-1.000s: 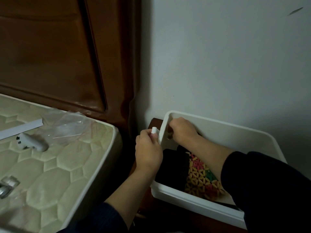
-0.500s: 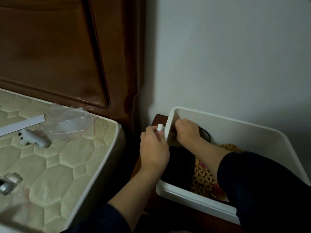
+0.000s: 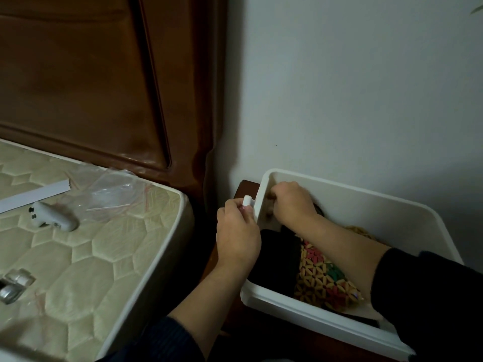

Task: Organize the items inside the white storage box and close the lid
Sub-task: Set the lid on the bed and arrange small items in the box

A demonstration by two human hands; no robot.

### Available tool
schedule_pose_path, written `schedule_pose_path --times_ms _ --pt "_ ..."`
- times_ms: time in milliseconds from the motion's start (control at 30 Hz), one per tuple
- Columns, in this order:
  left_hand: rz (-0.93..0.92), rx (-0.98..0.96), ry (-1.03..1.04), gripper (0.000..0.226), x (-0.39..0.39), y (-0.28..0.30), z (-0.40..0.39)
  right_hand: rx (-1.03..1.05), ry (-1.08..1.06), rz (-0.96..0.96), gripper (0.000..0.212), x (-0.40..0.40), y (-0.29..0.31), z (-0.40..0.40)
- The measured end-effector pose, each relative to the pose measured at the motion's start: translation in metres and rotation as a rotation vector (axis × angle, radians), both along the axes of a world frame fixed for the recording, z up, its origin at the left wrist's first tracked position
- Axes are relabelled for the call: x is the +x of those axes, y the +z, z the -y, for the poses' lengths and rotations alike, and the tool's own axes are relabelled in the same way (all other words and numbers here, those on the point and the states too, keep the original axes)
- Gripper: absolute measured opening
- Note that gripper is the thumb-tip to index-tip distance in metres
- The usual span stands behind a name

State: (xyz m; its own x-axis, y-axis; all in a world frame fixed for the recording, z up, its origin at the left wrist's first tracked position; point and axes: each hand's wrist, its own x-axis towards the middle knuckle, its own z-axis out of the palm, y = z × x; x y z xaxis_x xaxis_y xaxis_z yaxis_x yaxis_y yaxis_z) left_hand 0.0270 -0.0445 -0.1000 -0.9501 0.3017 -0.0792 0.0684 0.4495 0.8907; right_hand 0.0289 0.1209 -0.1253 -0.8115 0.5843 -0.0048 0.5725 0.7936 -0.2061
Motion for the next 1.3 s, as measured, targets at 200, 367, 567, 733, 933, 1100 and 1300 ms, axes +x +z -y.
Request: schedule_pose_path --times_ms 200,367,567,733,933,1100,1300 --pt "-0.011 0.001 0.002 0.032 0.000 -0.001 0.001 -0.989 -0.457 -0.269 0.023 0.007 0.003 0.015" --pt "-0.017 0.007 0.008 0.032 0.000 -0.004 0.002 -1.425 -0.662 -0.531 0.021 0.005 -0.002 0.028" --pt "-0.015 0.026 0.013 0.032 0.000 -0.003 0.002 -1.469 -0.745 -0.632 0.034 -0.007 -0.010 0.033" --pt "-0.019 0.018 0.014 0.032 0.000 -0.003 0.003 -1.535 -0.759 -0.661 0.039 -0.017 -0.015 0.033" --pt "-0.024 0.008 0.017 0.031 -0.001 -0.004 0.002 -1.537 -0.759 -0.646 0.044 -0.019 -0.012 0.031" --pt "-0.021 0.005 0.013 0.032 0.000 -0.004 0.002 -1.561 -0.761 -0.647 0.045 -0.020 -0.012 0.030" --pt "-0.041 0.060 0.023 0.029 0.002 -0.005 0.003 -1.520 -0.683 -0.620 0.039 -0.014 0.007 0.031"
